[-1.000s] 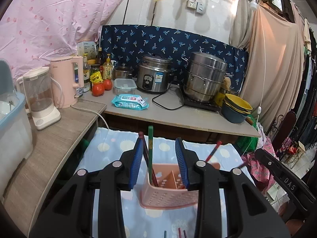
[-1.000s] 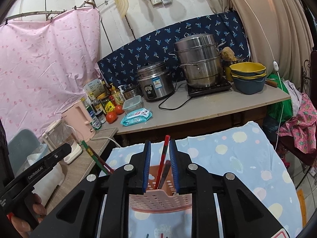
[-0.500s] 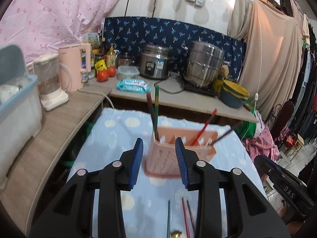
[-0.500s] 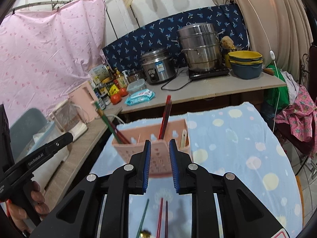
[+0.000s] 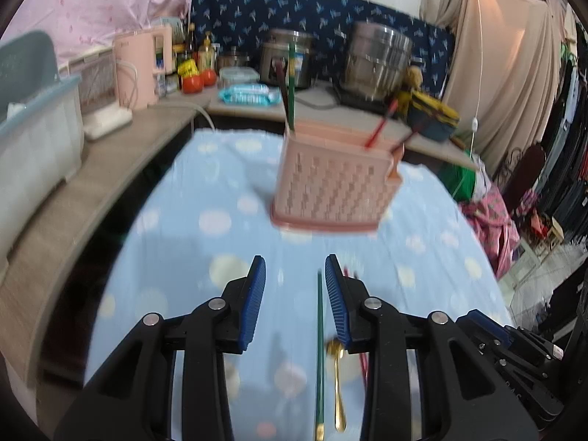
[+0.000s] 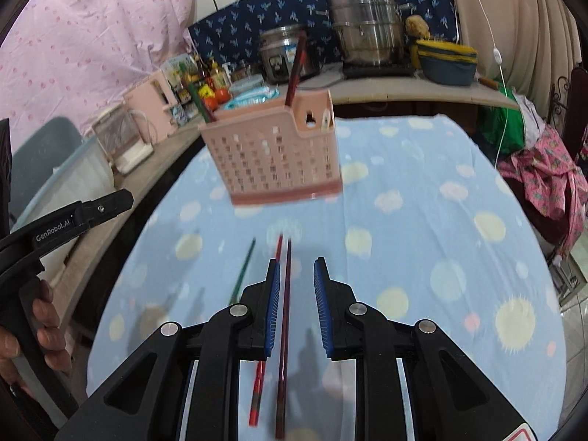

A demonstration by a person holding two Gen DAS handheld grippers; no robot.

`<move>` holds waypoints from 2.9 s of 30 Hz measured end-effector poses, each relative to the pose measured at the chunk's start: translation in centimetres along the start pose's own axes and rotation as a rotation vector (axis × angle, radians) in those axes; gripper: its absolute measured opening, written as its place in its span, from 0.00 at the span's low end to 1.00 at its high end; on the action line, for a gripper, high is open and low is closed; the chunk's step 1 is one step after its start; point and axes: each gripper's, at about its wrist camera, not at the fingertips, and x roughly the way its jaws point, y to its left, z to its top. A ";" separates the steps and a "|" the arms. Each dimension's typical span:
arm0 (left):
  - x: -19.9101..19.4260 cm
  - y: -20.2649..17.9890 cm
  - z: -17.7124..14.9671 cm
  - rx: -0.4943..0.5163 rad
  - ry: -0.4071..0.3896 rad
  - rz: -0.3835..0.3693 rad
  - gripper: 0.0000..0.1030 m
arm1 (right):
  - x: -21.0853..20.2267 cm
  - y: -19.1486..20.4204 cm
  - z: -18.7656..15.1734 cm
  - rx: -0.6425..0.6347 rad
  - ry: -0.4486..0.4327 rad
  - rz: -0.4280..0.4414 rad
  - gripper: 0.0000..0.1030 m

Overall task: Organize utensils
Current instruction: 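Move both tools back down to the remaining chopsticks on the cloth, then grasp a green chopstick with the left tool while the right tool grasps a dark red chopstick, then lift both chopsticks and carry them over the pink holder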

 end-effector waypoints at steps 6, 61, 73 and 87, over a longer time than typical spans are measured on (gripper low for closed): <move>1.0 0.1 -4.8 0.017 0.090 0.020 0.31 | 0.8 0.4 -4.8 -0.006 0.101 -0.002 0.20; 2.8 -1.7 -14.6 0.093 0.312 -0.040 0.07 | 3.2 1.4 -11.9 -0.055 0.248 0.003 0.14; 1.7 -1.4 -14.0 0.078 0.286 -0.061 0.07 | 2.7 1.1 -11.7 -0.043 0.242 0.000 0.07; -2.2 -0.7 -10.2 0.039 0.163 -0.086 0.07 | -1.2 0.2 -8.9 -0.006 0.118 0.006 0.07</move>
